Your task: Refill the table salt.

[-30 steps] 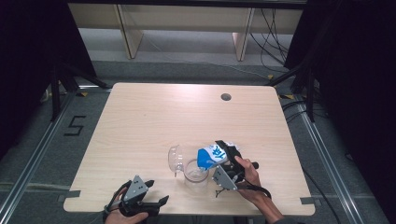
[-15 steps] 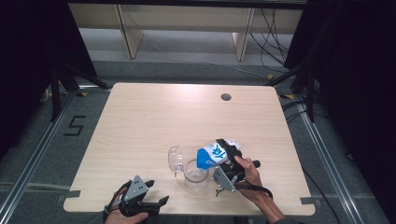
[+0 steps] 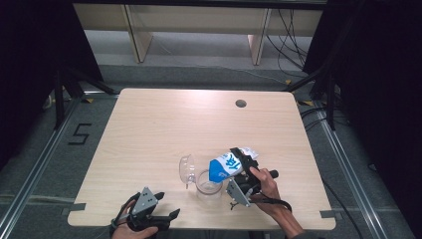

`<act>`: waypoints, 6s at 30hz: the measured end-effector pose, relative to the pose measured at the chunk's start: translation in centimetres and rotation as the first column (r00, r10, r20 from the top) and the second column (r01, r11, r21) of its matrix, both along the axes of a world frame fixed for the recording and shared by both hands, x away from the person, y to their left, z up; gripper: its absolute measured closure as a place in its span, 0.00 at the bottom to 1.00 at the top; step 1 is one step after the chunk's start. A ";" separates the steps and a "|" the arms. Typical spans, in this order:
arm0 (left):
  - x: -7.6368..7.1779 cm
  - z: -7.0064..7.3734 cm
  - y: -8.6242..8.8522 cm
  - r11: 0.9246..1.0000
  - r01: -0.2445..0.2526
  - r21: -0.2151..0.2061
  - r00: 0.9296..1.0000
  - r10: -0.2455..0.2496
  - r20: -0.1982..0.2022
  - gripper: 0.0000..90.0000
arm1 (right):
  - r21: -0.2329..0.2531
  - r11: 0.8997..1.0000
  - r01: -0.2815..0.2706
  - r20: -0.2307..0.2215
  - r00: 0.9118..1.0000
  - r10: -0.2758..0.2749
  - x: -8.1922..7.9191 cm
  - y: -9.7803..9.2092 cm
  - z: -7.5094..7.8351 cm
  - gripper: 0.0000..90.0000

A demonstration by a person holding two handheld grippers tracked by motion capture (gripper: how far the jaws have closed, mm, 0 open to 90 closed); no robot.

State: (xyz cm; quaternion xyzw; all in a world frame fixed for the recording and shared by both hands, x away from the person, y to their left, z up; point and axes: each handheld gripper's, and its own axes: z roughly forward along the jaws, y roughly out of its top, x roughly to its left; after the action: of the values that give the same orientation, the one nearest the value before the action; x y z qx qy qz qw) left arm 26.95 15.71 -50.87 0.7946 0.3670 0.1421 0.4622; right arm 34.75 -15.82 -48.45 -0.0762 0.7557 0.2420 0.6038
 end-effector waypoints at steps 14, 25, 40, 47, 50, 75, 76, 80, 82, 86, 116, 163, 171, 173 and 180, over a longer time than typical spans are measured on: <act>0.0 0.0 0.0 1.000 0.000 -0.002 1.000 0.000 -0.003 0.25 | -0.041 0.999 -0.008 0.030 1.000 0.009 -0.1 0.2 -0.1 0.46; 0.1 0.1 0.1 1.000 0.013 0.019 1.000 -0.013 0.008 0.25 | -0.023 1.000 0.018 0.022 1.000 -0.018 -0.3 0.2 -0.4 0.47; 0.0 0.0 0.0 1.000 0.007 0.002 1.000 -0.007 0.010 0.25 | -0.133 0.991 0.002 0.121 0.993 0.015 -0.1 0.2 0.3 0.47; 0.0 -0.1 -0.1 1.000 -0.001 -0.008 1.000 0.001 -0.003 0.25 | -0.085 0.996 0.019 0.091 0.996 -0.012 -0.3 0.2 -0.4 0.47; 0.0 0.0 0.0 1.000 0.000 0.002 1.000 0.000 -0.004 0.25 | -0.088 0.996 0.020 0.098 0.995 -0.012 -0.3 0.2 -0.4 0.47; 0.1 0.1 0.0 1.000 0.015 0.025 1.000 -0.015 0.007 0.25 | -0.130 0.991 0.034 0.142 0.990 -0.016 0.0 0.2 -0.2 0.48; 0.1 0.0 0.1 1.000 0.017 0.023 1.000 -0.017 0.008 0.25 | -0.175 0.984 0.025 0.170 0.985 0.005 0.0 0.2 0.1 0.48; 0.0 0.1 0.0 1.000 -0.001 0.020 1.000 0.001 -0.005 0.25 | -0.129 0.991 0.034 0.140 0.990 -0.016 0.1 0.2 -0.4 0.48; 0.0 0.0 0.0 1.000 0.000 -0.002 1.000 0.000 -0.003 0.25 | -0.135 0.990 0.044 0.156 0.988 -0.023 0.0 0.3 -0.4 0.48; 0.0 0.1 0.0 1.000 0.002 0.019 1.000 -0.002 -0.002 0.25 | -0.145 0.989 0.031 0.156 0.988 -0.009 0.1 0.3 -0.4 0.48; 0.0 0.1 0.0 1.000 0.005 0.016 1.000 -0.005 0.004 0.25 | -0.276 0.960 0.051 0.261 0.965 0.023 0.2 0.4 0.3 0.49; 0.1 0.1 0.1 0.999 0.013 0.030 1.000 -0.013 0.008 0.25 | -0.317 0.946 0.063 0.303 0.952 0.038 0.2 0.3 0.3 0.50; 0.1 0.1 0.1 1.000 0.013 0.026 1.000 -0.014 0.007 0.25 | -0.227 0.973 0.050 0.260 0.966 0.011 0.3 0.4 -0.5 0.50; 0.1 0.1 0.1 1.000 0.018 0.023 1.000 -0.018 0.008 0.25 | -0.285 0.956 0.069 0.282 0.959 0.015 0.2 0.3 -0.1 0.50; 0.1 0.1 0.0 1.000 0.018 0.025 1.000 -0.018 0.006 0.25 | -0.241 0.970 0.041 0.280 0.960 0.029 0.3 0.3 -0.4 0.51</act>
State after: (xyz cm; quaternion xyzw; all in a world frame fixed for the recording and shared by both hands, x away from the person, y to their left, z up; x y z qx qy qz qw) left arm 27.04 15.75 -50.81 0.8032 0.3567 0.1451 0.4546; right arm 35.07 -15.47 -48.82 -0.1813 0.6866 0.1318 0.6916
